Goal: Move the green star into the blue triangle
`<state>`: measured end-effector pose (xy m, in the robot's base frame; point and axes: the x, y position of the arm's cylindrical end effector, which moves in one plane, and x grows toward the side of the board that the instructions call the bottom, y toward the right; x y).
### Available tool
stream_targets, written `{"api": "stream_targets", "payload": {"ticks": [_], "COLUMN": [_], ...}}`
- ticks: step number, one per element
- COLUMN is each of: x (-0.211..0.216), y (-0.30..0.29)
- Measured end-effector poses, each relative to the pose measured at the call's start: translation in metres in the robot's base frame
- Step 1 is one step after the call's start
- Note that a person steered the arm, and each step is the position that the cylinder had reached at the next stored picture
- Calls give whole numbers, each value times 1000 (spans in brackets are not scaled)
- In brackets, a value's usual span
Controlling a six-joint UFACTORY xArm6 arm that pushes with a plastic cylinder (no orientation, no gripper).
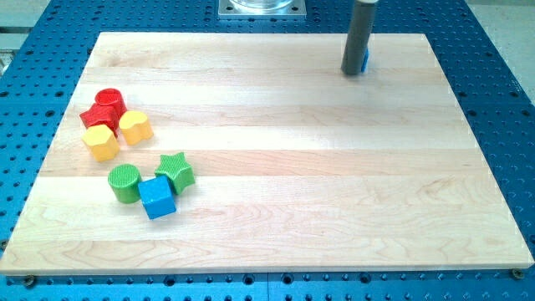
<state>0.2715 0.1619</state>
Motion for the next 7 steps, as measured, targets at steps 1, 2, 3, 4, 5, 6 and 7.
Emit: {"api": "stream_targets", "payload": {"ticks": [1,2,3,4,5,6,7], "x": [-5,70,203,295,319,284,273], "y": [10,7,-74,-181,-305,-323,-293]}}
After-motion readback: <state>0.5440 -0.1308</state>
